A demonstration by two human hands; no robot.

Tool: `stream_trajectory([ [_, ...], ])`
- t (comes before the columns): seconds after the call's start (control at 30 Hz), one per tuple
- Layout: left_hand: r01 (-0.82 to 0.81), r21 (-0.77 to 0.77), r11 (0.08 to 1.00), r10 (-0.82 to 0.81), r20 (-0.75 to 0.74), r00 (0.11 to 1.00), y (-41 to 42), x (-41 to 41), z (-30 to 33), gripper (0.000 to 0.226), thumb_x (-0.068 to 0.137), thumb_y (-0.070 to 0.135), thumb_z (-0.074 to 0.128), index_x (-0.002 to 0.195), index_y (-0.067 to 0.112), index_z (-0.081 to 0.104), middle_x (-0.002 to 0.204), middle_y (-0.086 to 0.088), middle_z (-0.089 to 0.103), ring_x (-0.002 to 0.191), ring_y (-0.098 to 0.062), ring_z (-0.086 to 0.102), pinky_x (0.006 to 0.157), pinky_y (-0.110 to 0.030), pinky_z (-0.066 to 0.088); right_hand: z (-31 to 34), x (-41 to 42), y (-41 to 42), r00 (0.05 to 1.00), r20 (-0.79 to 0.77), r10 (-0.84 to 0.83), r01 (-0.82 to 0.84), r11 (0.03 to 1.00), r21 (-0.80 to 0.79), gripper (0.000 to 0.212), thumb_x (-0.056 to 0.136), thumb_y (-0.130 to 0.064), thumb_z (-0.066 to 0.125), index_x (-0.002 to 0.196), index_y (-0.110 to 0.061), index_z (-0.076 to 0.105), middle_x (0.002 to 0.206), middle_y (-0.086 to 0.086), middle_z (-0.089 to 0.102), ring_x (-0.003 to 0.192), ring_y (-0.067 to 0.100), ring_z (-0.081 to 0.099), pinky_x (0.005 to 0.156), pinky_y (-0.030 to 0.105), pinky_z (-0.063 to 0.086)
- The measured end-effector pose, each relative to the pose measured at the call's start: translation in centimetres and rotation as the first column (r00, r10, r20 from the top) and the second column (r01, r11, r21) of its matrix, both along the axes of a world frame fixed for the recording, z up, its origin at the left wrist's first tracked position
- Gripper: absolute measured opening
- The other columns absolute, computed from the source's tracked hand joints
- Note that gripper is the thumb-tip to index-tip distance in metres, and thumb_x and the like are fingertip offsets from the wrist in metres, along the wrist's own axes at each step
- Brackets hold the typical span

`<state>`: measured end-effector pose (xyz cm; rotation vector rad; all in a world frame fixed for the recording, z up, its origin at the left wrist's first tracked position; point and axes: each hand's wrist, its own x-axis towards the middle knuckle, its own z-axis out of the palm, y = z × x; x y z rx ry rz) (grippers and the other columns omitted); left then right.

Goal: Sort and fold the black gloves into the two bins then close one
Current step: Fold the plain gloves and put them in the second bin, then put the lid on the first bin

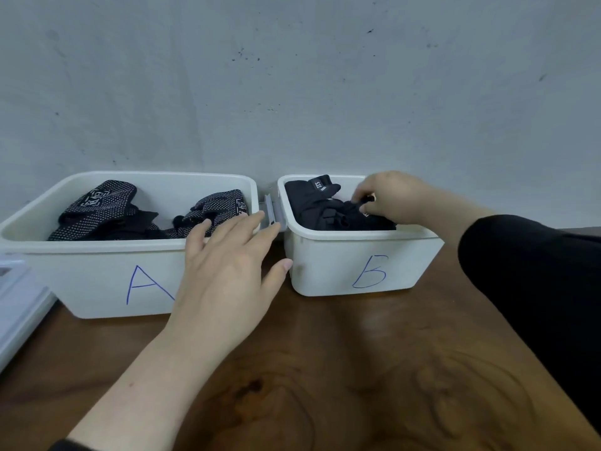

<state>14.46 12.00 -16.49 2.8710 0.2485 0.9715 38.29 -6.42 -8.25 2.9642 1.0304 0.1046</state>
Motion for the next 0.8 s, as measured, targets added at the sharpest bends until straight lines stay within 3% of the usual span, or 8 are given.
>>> stream_trajectory([
  [0.07, -0.003, -0.002, 1.000, 0.003, -0.014, 1.000, 0.0, 0.0, 0.0, 0.052, 0.091, 0.052, 0.048, 0.131, 0.024, 0.065, 0.139, -0.001, 0.061, 0.132, -0.023, 0.053, 0.114, -0.048, 0.019, -0.3, 0.1, -0.5, 0.992, -0.120, -0.030, 0.012, 0.989, -0.150, 0.036, 0.103, -0.041, 0.050, 0.111, -0.011, 0.070, 0.104, 0.008, 0.070, 0.092, 0.026, 0.061, 0.086, 0.036, 0.049],
  [0.13, -0.003, 0.003, 1.000, 0.003, -0.020, 1.000, 0.0, 0.1, 0.0, 0.051, 0.090, 0.051, 0.051, 0.130, 0.023, 0.066, 0.139, -0.001, 0.060, 0.132, -0.024, 0.053, 0.114, -0.049, 0.019, -0.4, -0.1, -0.9, 0.974, -0.205, -0.099, 0.062, 0.981, -0.181, 0.051, 0.105, -0.048, 0.040, 0.105, -0.003, 0.064, 0.088, 0.010, 0.063, 0.083, 0.028, 0.057, 0.083, 0.037, 0.047],
  [0.23, 0.005, 0.014, 1.000, -0.004, -0.015, 1.000, 0.1, 0.1, 0.0, 0.051, 0.089, 0.050, 0.054, 0.130, 0.022, 0.066, 0.139, -0.001, 0.061, 0.133, -0.024, 0.053, 0.115, -0.050, 0.020, 0.0, -0.9, -1.2, 0.968, -0.227, -0.111, 0.080, 0.987, -0.142, 0.051, 0.107, -0.048, 0.036, 0.107, -0.007, 0.065, 0.098, 0.003, 0.067, 0.100, 0.030, 0.062, 0.093, 0.040, 0.047],
  [0.37, 0.041, -0.016, 0.999, -0.041, -0.010, 0.999, 0.2, 0.0, 0.0, 0.052, 0.092, 0.052, 0.049, 0.133, 0.023, 0.064, 0.142, 0.000, 0.058, 0.137, -0.022, 0.048, 0.117, -0.052, 0.022, 1.1, -3.5, -0.9, 0.996, -0.058, -0.073, 0.085, 0.968, 0.234, 0.037, 0.107, -0.040, 0.042, 0.124, -0.019, 0.067, 0.121, 0.001, 0.068, 0.110, 0.028, 0.059, 0.086, 0.033, 0.045],
  [0.5, 0.172, -0.137, 0.975, -0.144, 0.194, 0.970, 0.4, -1.8, 0.5, 0.047, 0.097, 0.044, 0.046, 0.126, 0.016, 0.069, 0.136, -0.002, 0.062, 0.131, -0.019, 0.051, 0.115, -0.035, 0.027, 1.9, -8.3, 0.0, 0.994, 0.105, -0.024, -0.045, 0.795, 0.604, 0.032, 0.105, -0.036, 0.046, 0.104, -0.014, 0.070, 0.092, 0.004, 0.070, 0.088, 0.027, 0.061, 0.078, 0.036, 0.051],
  [0.63, 0.183, -0.124, 0.975, -0.125, 0.372, 0.920, 0.9, -6.1, -0.2, 0.029, 0.097, 0.027, 0.051, 0.101, 0.011, 0.075, 0.106, 0.000, 0.070, 0.101, -0.020, 0.060, 0.092, -0.032, 0.039, 0.2, -14.8, 2.4, 0.966, 0.216, 0.145, -0.258, 0.639, 0.724, 0.032, 0.102, -0.027, 0.051, 0.083, -0.005, 0.064, 0.079, 0.006, 0.064, 0.080, 0.025, 0.058, 0.076, 0.041, 0.048],
  [0.73, 0.104, -0.102, 0.989, -0.062, 0.352, 0.934, 2.6, -10.1, -1.8, 0.031, 0.097, 0.028, 0.048, 0.083, 0.013, 0.072, 0.088, 0.003, 0.067, 0.083, -0.022, 0.059, 0.077, -0.037, 0.037, -2.9, -21.6, 4.1, 0.924, 0.238, 0.301, -0.369, 0.530, 0.763, 0.025, 0.103, -0.022, 0.055, 0.082, -0.011, 0.065, 0.074, -0.012, 0.055, 0.073, 0.011, 0.052, 0.074, 0.020, 0.044],
  [0.8, 0.054, -0.118, 0.991, -0.010, 0.347, 0.938, 4.4, -12.9, -2.7, 0.032, 0.097, 0.028, 0.049, 0.080, 0.012, 0.070, 0.084, 0.003, 0.066, 0.079, -0.022, 0.058, 0.074, -0.038, 0.039, -5.8, -25.9, 5.5, 0.903, 0.172, 0.394, -0.365, 0.492, 0.790, 0.022, 0.104, -0.024, 0.054, 0.090, -0.015, 0.069, 0.083, -0.014, 0.060, 0.080, 0.007, 0.057, 0.074, 0.020, 0.046],
])
